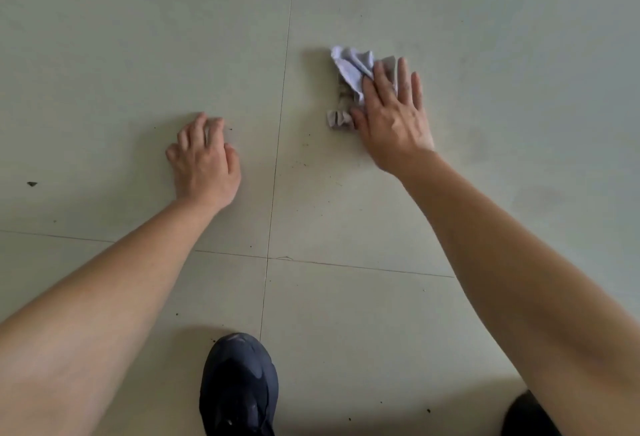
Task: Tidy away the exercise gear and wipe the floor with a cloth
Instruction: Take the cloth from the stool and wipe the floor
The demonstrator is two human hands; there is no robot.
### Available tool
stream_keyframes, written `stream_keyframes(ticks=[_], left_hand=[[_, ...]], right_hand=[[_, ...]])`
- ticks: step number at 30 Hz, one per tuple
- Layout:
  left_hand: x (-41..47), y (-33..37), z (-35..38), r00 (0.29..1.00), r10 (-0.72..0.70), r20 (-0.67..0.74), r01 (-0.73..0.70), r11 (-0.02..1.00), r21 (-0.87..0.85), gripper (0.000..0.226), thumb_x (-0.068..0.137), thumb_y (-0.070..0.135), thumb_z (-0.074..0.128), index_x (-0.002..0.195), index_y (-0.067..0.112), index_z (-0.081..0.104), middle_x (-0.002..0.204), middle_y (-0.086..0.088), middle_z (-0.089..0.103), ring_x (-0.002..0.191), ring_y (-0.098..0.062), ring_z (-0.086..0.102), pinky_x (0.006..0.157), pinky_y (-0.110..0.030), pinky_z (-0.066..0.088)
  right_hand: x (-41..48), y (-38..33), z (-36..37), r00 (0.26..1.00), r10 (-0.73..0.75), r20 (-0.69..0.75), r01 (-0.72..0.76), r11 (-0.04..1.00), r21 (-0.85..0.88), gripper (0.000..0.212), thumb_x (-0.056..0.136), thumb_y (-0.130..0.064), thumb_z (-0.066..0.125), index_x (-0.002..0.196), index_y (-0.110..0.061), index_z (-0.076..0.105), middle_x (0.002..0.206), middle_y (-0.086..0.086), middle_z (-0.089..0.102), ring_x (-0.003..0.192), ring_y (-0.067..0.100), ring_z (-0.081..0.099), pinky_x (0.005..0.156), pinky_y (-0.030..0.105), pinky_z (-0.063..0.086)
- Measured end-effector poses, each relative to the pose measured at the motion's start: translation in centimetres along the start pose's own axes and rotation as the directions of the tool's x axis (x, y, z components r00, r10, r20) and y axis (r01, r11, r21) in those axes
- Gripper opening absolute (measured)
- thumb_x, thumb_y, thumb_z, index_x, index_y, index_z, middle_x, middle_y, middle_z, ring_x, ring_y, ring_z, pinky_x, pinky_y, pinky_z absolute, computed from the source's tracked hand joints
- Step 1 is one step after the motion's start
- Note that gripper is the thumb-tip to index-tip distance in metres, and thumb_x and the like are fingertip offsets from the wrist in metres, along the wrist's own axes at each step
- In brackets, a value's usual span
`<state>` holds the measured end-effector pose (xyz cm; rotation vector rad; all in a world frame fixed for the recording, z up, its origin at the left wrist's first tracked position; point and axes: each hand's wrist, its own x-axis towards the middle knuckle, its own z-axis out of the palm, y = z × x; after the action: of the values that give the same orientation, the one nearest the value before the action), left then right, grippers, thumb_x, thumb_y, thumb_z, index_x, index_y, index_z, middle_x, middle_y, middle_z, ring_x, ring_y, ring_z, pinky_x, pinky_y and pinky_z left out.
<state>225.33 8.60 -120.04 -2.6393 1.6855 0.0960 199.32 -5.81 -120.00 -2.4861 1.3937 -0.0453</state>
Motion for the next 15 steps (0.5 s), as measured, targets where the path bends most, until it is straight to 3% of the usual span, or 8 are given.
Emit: stream_keyframes(ticks=[2, 4, 6, 9, 10, 12, 14, 15], left_hand=[[0.4, 0.2, 0.1, 1.0, -0.015, -0.019, 0.014, 1.0, -0.012, 0.047, 0.087, 0.028, 0.036, 0.126, 0.008, 0.053, 0.144, -0.019, 0.045, 0.126, -0.04, 0.043, 0.094, -0.052, 0.035], [1.1, 0.3, 0.1, 0.999, -0.009, -0.048, 0.009, 1.0, -0.011, 0.044, 0.086, 0.025, 0.039, 0.123, 0.006, 0.055, 0.147, -0.021, 0.041, 0.128, -0.041, 0.042, 0.098, -0.052, 0.032], [2.2, 0.6, 0.0, 0.997, -0.004, -0.072, 0.002, 1.0, -0.025, 0.044, 0.086, 0.024, 0.042, 0.125, 0.007, 0.055, 0.152, -0.022, 0.035, 0.133, -0.041, 0.038, 0.101, -0.052, 0.029], [4.9, 1.4, -0.2, 0.998, 0.013, -0.066, -0.017, 0.998, -0.063, 0.05, 0.091, 0.028, 0.042, 0.137, 0.009, 0.048, 0.157, -0.022, 0.025, 0.141, -0.039, 0.029, 0.105, -0.054, 0.026], [6.0, 1.8, -0.3, 0.998, 0.037, -0.051, -0.04, 0.997, -0.059, 0.052, 0.093, 0.03, 0.041, 0.141, 0.009, 0.044, 0.159, -0.021, 0.022, 0.143, -0.039, 0.026, 0.107, -0.055, 0.024], [8.0, 2.8, -0.3, 0.995, 0.094, -0.023, -0.094, 0.995, -0.042, 0.054, 0.097, 0.033, 0.04, 0.146, 0.011, 0.038, 0.162, -0.018, 0.016, 0.147, -0.036, 0.02, 0.111, -0.056, 0.021], [9.9, 3.7, -0.2, 0.992, 0.129, -0.007, -0.129, 0.991, -0.033, 0.054, 0.099, 0.033, 0.04, 0.149, 0.013, 0.036, 0.163, -0.014, 0.013, 0.148, -0.033, 0.016, 0.113, -0.056, 0.019], [10.8, 4.2, -0.1, 0.99, 0.144, -0.006, -0.144, 0.989, -0.034, 0.053, 0.1, 0.032, 0.039, 0.15, 0.014, 0.035, 0.164, -0.013, 0.013, 0.149, -0.032, 0.016, 0.114, -0.055, 0.018]], right_hand=[[-0.6, -1.9, 0.7, 0.999, -0.025, -0.024, 0.026, 0.998, 0.05, 0.059, 0.107, -0.032, 0.032, 0.158, -0.007, 0.02, 0.165, 0.018, 0.017, 0.153, 0.041, 0.008, 0.124, 0.051, 0.008], [-3.4, -4.2, 2.4, 0.961, -0.268, -0.07, 0.273, 0.96, 0.059, 0.055, 0.104, -0.021, 0.042, 0.153, 0.001, 0.032, 0.159, 0.023, 0.032, 0.149, 0.043, 0.024, 0.121, 0.053, 0.024], [-7.2, -5.4, 4.0, 0.853, -0.517, -0.068, 0.521, 0.851, 0.066, 0.05, 0.104, -0.02, 0.046, 0.147, 0.006, 0.043, 0.156, 0.024, 0.037, 0.147, 0.042, 0.03, 0.118, 0.053, 0.03], [-7.2, -3.1, 3.8, 0.7, -0.714, 0.01, 0.713, 0.7, 0.031, 0.045, 0.108, -0.023, 0.043, 0.145, 0.001, 0.048, 0.157, 0.018, 0.037, 0.149, 0.035, 0.03, 0.119, 0.051, 0.028], [-5.7, -1.7, 3.6, 0.7, -0.714, 0.001, 0.714, 0.7, 0.008, 0.043, 0.107, -0.023, 0.045, 0.144, -0.002, 0.051, 0.156, 0.016, 0.039, 0.148, 0.033, 0.032, 0.12, 0.052, 0.027], [-1.7, 1.0, 2.7, 0.82, -0.568, -0.064, 0.567, 0.823, -0.042, 0.042, 0.106, -0.024, 0.046, 0.142, -0.005, 0.054, 0.155, 0.014, 0.043, 0.147, 0.033, 0.035, 0.121, 0.051, 0.025], [2.3, 3.5, 0.8, 0.962, -0.244, -0.12, 0.241, 0.97, -0.042, 0.047, 0.106, -0.027, 0.039, 0.147, -0.006, 0.048, 0.158, 0.014, 0.038, 0.149, 0.034, 0.029, 0.124, 0.047, 0.017], [3.8, 4.4, 0.0, 0.99, -0.047, -0.135, 0.046, 0.999, -0.01, 0.049, 0.106, -0.027, 0.036, 0.15, -0.005, 0.042, 0.161, 0.015, 0.033, 0.152, 0.034, 0.022, 0.124, 0.044, 0.012]])
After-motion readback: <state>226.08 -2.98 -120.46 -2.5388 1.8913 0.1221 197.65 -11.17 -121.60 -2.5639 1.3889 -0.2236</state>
